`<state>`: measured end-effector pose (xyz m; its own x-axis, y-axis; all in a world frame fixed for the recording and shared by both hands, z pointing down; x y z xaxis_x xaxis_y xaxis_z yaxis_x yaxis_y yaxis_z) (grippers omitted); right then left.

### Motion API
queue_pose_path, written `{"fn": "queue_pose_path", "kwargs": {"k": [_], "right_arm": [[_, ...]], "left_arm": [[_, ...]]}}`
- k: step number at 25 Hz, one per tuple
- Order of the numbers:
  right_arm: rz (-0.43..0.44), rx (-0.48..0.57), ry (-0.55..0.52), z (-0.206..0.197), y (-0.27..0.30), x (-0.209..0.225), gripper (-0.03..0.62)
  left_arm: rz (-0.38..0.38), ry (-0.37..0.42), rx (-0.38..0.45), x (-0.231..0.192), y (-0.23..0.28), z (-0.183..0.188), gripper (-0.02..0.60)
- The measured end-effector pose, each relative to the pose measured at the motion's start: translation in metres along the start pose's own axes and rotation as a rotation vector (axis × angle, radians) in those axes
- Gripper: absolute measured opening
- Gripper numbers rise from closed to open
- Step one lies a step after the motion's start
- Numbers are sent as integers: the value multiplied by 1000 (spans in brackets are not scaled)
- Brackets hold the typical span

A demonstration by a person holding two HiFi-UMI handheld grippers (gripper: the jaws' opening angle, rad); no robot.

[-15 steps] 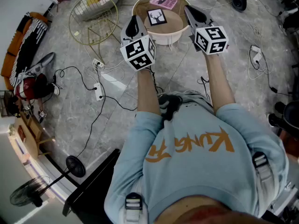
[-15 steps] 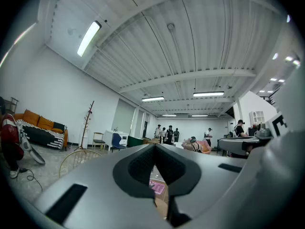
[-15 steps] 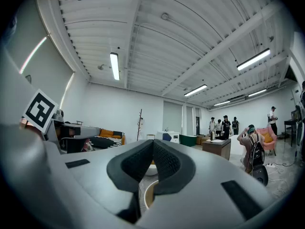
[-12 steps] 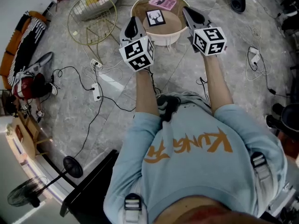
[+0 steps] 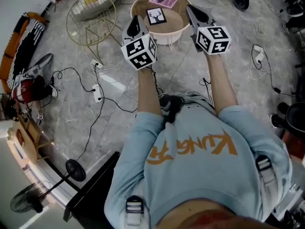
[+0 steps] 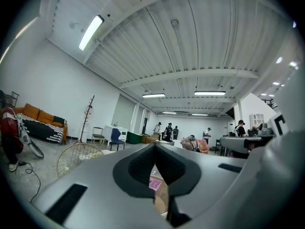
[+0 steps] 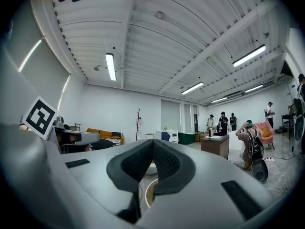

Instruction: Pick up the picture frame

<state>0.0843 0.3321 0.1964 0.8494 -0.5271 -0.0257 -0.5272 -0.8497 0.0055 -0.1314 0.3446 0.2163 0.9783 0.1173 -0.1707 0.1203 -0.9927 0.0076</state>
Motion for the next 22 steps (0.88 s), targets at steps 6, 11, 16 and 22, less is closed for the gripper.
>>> {"fn": "queue_pose_path", "kwargs": {"k": [6,11,16,22], "right_arm": [[-22,-17,27,-5,-3,7,-3],[-5,-29,30,-9,2,1,-3],[6,-32,24,-10,8,0,-3],[-7,-48,16,-7,5,4,-3]], "left_arm": [[5,92,-40,1,1,-5,20],[18,59,-51,-8,-1,-10,20],[37,35,-49,-17,1,-11,20],[21,3,-54,-20,3,-12,20]]}}
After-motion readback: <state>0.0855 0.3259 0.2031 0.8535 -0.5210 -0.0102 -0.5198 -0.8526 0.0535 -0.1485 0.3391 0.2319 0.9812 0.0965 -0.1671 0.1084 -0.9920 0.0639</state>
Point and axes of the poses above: the fingertips, and each gripper's own axes: y forward along the fingers, x to its right, z out of its top, the point moved 4 cm from there along -y, backward along the fingers, and after that the axes turned 4 degrees about z, right-handed, at the moved point
